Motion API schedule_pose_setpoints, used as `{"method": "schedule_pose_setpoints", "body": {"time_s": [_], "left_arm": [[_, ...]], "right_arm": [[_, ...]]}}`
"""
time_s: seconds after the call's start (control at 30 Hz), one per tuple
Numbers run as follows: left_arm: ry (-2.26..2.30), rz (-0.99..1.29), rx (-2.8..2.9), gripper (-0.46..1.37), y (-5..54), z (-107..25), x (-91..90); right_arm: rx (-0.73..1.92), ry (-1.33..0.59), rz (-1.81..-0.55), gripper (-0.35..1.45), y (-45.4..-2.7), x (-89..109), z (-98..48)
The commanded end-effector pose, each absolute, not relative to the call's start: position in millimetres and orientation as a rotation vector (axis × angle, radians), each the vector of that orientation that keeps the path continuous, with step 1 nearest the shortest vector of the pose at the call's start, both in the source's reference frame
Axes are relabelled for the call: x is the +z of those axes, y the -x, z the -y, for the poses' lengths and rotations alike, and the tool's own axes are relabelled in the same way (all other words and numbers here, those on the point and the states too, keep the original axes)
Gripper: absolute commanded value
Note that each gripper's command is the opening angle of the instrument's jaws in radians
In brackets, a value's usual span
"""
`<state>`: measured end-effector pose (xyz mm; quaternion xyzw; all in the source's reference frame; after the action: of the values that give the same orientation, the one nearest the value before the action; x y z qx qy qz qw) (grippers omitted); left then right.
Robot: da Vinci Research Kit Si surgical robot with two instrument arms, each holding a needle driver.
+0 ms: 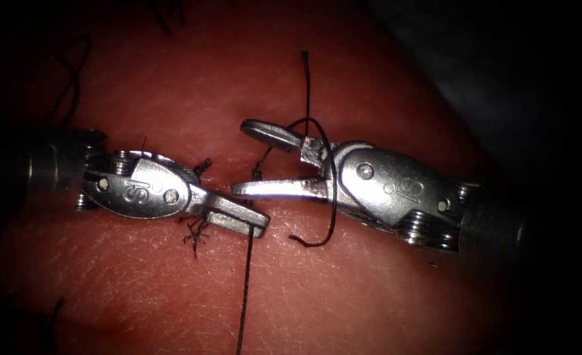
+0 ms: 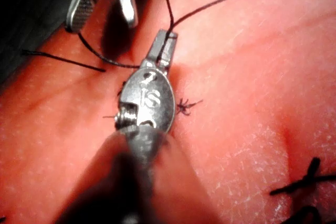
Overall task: Wound Closure
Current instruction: Wrap the suture twice counter-clockwise around the right gripper
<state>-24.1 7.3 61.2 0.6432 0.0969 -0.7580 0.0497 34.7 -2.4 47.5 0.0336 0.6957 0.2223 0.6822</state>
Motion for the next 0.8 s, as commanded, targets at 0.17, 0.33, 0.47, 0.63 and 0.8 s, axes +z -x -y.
{"method": "schedule_pose_setpoints", "body": {"time_s": [0.17,0.33,0.47,0.63,0.8], "left_arm": [[-1.961,-0.316,-2.280,-0.35,24.4,-6.5,60.0],[-1.961,-0.321,-2.274,-0.35,24.5,-6.1,59.5],[-1.957,-0.316,-2.271,-0.35,24.8,-5.9,59.1],[-1.957,-0.305,-2.258,-0.35,25.1,-5.8,58.8],[-1.953,-0.284,-2.240,-0.35,25.2,-5.7,58.1]], "right_arm": [[0.489,-0.013,-1.515,1.07,-34.5,48.2,1.8],[0.469,-0.003,-1.446,1.06,-34.1,49.0,1.5],[0.464,0.012,-1.404,1.10,-33.9,49.9,1.4],[0.449,0.015,-1.352,1.15,-34.2,50.7,1.8],[0.397,-0.032,-1.292,1.05,-34.8,51.4,2.3]]}}
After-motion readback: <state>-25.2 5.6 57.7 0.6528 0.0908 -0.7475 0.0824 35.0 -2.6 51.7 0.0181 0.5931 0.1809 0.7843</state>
